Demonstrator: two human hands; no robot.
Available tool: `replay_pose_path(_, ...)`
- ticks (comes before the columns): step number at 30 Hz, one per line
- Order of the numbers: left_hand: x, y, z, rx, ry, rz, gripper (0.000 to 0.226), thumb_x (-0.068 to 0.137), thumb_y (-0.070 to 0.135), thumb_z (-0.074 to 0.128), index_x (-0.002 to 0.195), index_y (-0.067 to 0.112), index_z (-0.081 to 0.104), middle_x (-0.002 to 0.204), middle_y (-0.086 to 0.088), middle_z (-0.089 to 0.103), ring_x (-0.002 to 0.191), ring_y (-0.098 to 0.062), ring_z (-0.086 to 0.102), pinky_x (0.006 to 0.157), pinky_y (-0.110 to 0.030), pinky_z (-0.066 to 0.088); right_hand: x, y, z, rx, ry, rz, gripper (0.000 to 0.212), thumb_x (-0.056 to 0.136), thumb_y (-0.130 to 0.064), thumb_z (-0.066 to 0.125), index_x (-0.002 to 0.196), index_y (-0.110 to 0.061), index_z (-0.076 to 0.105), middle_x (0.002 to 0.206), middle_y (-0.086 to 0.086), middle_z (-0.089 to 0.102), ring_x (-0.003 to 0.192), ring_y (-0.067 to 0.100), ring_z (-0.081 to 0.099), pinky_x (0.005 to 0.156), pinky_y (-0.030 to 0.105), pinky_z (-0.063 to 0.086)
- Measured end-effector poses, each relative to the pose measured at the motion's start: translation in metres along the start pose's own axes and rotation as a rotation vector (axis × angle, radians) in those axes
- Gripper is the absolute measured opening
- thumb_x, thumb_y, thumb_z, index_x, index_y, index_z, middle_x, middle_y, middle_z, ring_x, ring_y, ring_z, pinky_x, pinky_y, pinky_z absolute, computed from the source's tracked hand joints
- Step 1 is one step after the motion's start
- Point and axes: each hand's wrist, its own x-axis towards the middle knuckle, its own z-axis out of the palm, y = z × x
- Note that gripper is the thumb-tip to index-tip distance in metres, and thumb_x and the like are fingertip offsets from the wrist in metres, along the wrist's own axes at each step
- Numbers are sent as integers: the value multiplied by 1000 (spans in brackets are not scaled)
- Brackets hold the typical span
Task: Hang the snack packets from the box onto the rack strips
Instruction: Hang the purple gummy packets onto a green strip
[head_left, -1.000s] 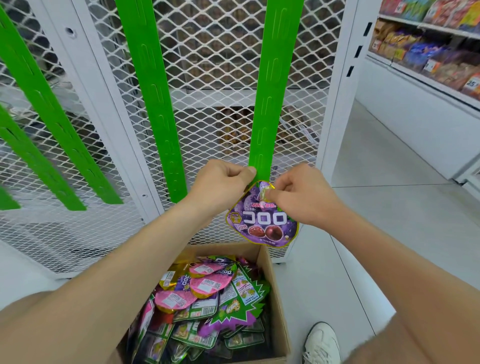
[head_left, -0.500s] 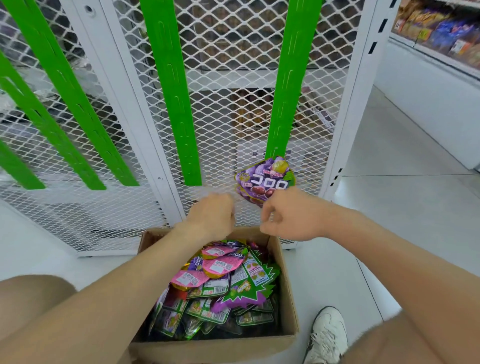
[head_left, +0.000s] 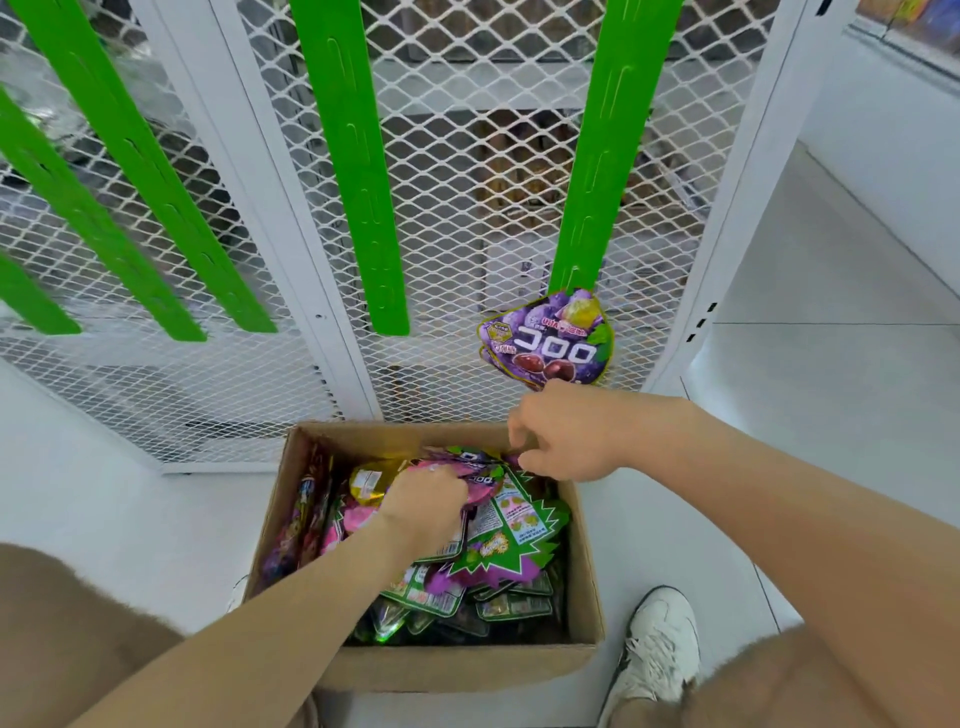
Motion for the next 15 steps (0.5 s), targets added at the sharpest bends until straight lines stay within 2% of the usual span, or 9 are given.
replay_pose_path(3,-3,-11,-17,-114,114,-48,23,102,21,48,110,18,70,116,-5,66,100,-32,69,74,-39,50,1,3,0,5,-19,5,28,101,-27,57,115,-7,70,101,12,73,95,31,67,83,43,56)
replay_pose_path(6,-8,-23,-44,-322,220,-49,20,100,20,48,102,27,67,103,-3,71,92,-32,69,75,-43,59,-1,7,-5,17,16,18,28,98,-27,58,116,-9,69,96,9,73,98,31,66,86,45,56)
replay_pose_path(8,-11,-29,-64,-454,258,-29,19,99,14,51,93,28,61,92,-1,71,89,-31,67,71,-41,55,-6,8,-9,20,73,28,34,94,-28,63,120,-7,66,99,10,72,102,32,65,87,45,56)
replay_pose_path(10,-15,-37,-86,-604,282,-14,21,100,8,54,90,23,64,85,0,66,86,-28,63,71,-35,44,-14,9,-13,37,121,44,43,93,-33,68,124,-4,62,111,11,69,107,31,63,89,40,54)
replay_pose_path(11,-18,-41,-99,-679,287,-14,19,101,6,56,92,17,69,84,0,66,85,-24,62,72,-33,42,-18,10,-15,53,150,50,41,92,-35,70,119,-5,64,109,10,69,102,29,63,83,37,52)
replay_pose_path(13,-27,-48,-123,-872,299,-18,19,101,1,58,93,10,73,84,-5,72,80,-17,65,75,-32,48,-28,18,-20,113,217,68,29,89,-35,74,93,-6,69,85,7,70,79,26,62,69,34,47)
replay_pose_path(15,-40,-52,-142,-1079,272,-39,30,101,-5,55,84,14,70,75,-1,71,66,-3,63,67,-22,50,-38,23,-30,286,263,123,19,88,-27,75,80,-9,74,72,3,73,70,22,66,66,34,53)
